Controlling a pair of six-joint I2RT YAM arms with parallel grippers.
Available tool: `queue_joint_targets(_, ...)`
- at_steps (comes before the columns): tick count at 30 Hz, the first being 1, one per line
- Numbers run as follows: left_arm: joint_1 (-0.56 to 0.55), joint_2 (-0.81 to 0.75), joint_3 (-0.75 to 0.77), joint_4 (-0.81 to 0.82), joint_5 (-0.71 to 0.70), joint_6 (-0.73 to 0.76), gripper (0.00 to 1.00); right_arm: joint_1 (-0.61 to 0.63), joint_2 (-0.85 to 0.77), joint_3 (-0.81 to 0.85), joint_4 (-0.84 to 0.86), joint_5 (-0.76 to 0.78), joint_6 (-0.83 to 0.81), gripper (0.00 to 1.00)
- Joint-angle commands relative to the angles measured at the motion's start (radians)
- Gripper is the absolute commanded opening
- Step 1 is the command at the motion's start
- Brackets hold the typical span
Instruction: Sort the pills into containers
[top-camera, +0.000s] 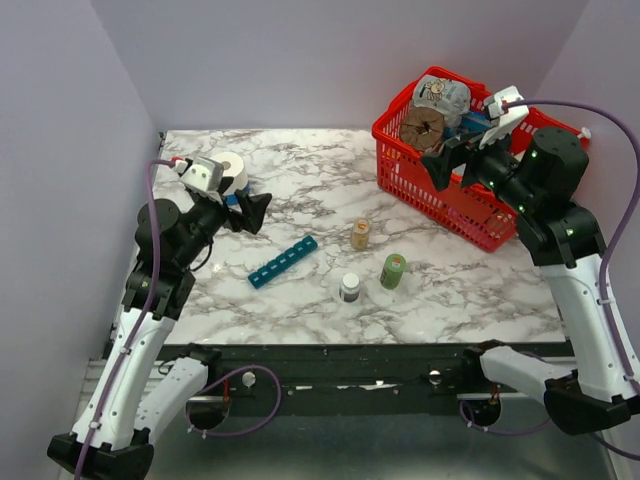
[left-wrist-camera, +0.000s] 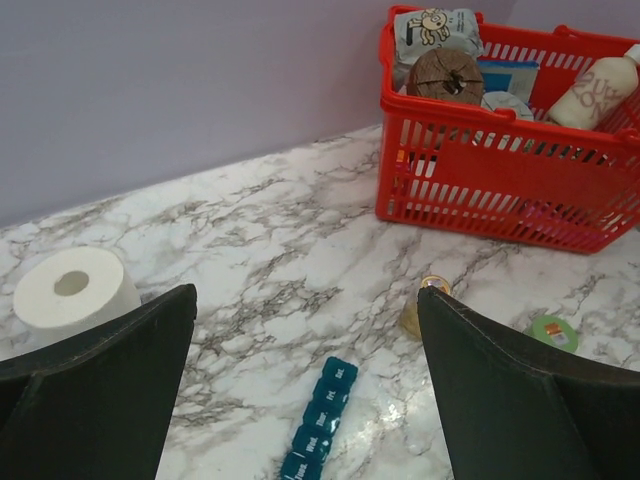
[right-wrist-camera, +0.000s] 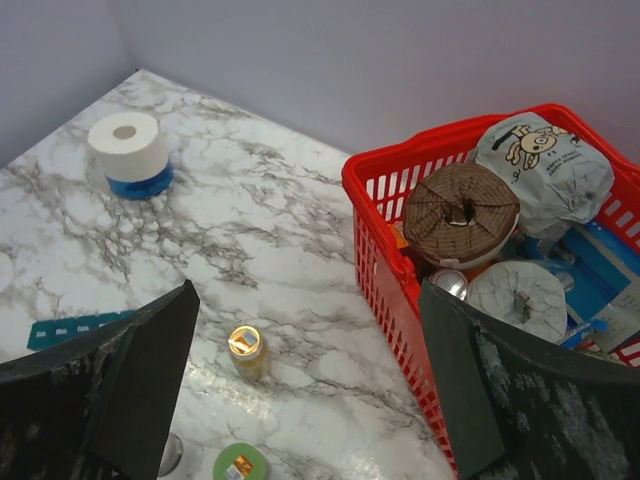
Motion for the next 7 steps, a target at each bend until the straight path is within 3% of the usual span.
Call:
queue_joint_targets(1, 0.005, -0.019, -0.018, -0.024, -0.037, -0.019, 0.99, -0.021, -0.017, -0.016, 0.027, 0.038, 0.054, 1.00)
queue_joint_targets(7, 0.005, -0.042, -0.046, -0.004, -0.062, -0.011, 0.99, -0.027, -0.026, -0.024, 0.025, 0.011, 0.058, 1.00)
